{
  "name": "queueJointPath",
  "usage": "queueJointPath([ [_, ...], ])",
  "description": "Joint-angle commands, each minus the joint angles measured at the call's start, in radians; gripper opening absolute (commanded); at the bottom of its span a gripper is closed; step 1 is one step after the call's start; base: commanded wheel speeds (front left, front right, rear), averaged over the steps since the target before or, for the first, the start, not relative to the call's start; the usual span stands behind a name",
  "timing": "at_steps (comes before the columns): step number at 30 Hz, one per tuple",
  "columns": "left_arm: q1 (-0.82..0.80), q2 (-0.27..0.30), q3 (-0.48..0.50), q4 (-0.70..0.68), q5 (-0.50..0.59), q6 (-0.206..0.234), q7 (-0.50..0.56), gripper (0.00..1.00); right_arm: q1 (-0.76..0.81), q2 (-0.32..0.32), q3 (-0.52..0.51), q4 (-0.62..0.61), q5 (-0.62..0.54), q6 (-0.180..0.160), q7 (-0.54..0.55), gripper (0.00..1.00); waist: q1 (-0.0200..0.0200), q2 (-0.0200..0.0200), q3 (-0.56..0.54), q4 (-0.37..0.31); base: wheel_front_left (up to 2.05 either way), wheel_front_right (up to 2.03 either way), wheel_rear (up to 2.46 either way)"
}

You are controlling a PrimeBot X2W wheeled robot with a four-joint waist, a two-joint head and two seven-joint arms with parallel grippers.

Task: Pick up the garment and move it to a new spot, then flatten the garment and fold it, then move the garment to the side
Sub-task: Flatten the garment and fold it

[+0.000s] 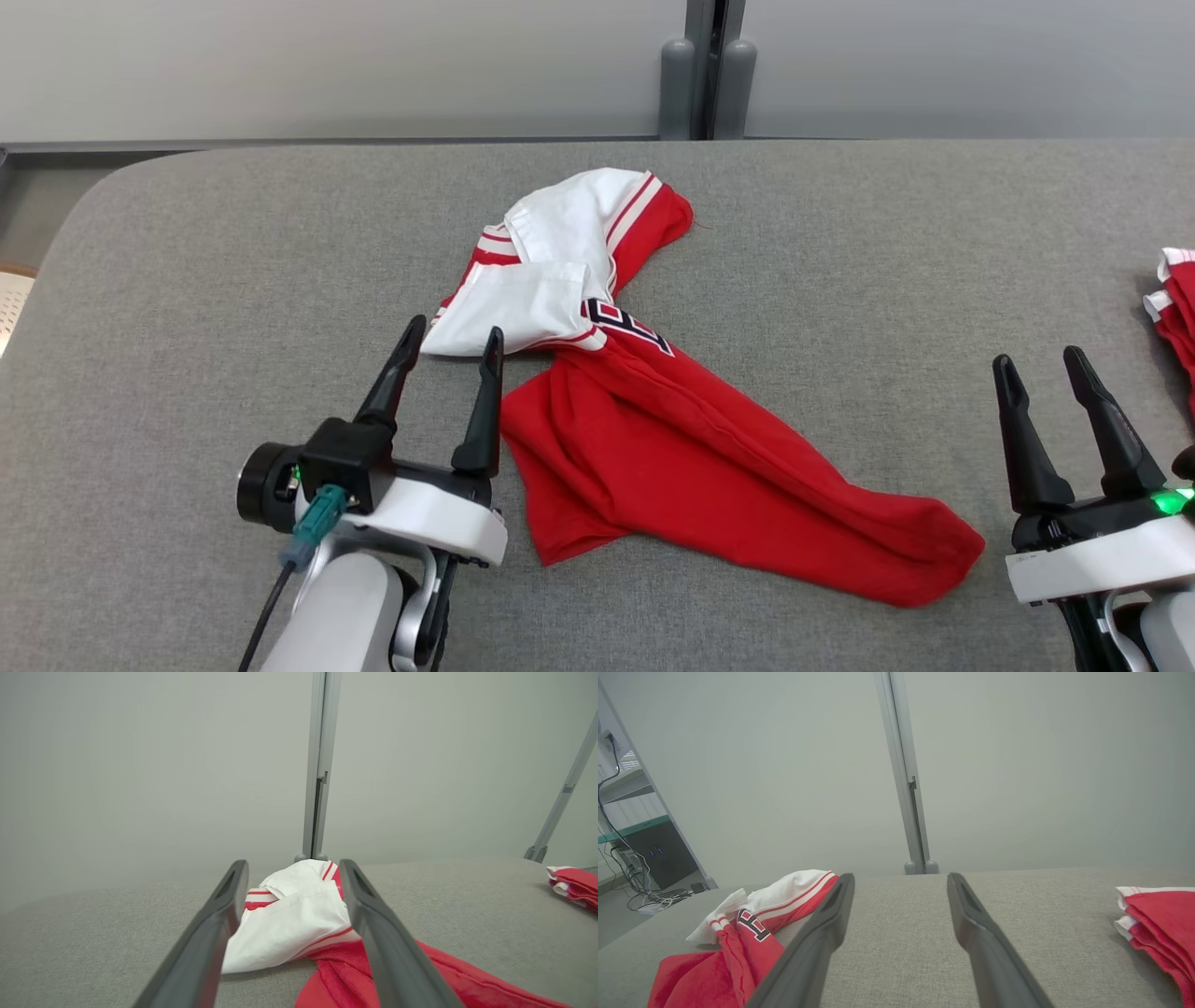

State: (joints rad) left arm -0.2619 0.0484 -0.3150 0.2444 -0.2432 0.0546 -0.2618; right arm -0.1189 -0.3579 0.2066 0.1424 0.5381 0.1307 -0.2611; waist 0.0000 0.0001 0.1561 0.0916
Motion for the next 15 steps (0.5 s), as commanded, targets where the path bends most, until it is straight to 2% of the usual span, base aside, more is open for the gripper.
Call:
queueJointPath([
  [1,-0.031,0.004,0.014,0.02,0.012,-0.008,-0.004,1.0,-0.002,0.005,0.0,-0.008,-0.014,0.0,-0.005,1.0,0.0,-0.0001,0.022,-0.003,0.0,0.0,0.0],
  [6,-0.15,0.028,0.045,0.201,0.023,-0.028,0.011,1.0,-0.024,0.01,0.004,-0.019,-0.025,0.0,-0.005,1.0,0.0,-0.0001,0.072,-0.017,0.0,0.0,0.0],
  [15,-0.439,0.08,-0.013,0.512,0.063,-0.116,0.147,1.0,-0.065,0.001,0.03,-0.018,-0.024,0.0,-0.005,1.0,0.0,-0.0001,0.18,-0.068,0.0,0.0,0.0],
])
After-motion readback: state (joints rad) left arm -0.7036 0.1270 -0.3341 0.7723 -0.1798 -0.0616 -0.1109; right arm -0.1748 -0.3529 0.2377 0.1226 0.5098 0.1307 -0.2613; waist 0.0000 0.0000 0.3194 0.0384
